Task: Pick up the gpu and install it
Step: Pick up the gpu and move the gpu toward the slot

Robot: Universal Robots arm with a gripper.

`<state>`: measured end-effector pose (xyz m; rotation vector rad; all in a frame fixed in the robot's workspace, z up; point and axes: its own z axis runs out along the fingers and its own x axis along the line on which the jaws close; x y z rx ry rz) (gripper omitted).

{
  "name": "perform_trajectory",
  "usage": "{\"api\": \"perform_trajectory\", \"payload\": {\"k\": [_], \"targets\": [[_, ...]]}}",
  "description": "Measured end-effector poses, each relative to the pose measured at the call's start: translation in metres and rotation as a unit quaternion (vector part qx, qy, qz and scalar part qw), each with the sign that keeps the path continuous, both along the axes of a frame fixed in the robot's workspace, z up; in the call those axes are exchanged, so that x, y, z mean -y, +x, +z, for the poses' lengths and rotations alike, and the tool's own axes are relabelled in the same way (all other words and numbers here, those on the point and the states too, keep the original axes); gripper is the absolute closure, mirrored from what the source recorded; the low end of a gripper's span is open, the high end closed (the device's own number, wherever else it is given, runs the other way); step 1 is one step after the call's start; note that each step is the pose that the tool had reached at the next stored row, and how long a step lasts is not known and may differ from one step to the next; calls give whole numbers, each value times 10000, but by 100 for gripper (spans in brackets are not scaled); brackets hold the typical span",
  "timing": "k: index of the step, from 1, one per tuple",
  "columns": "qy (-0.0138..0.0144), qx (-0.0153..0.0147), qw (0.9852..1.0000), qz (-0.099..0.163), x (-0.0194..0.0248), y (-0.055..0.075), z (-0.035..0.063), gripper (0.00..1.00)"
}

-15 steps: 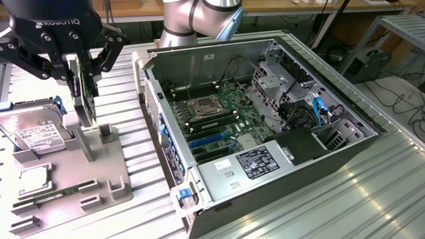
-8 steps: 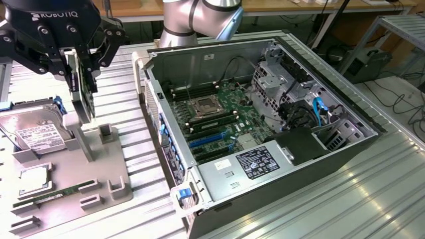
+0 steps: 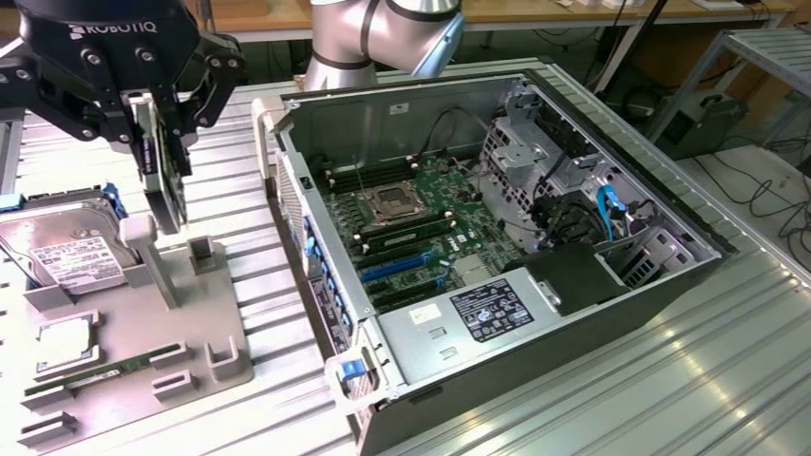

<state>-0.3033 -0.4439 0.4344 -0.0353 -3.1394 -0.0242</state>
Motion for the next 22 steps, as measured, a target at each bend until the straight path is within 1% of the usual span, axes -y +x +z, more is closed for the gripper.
{"api": "perform_trajectory", "payload": {"k": [22], "targets": [[0, 0, 10000, 0, 0, 123, 0, 72]]}}
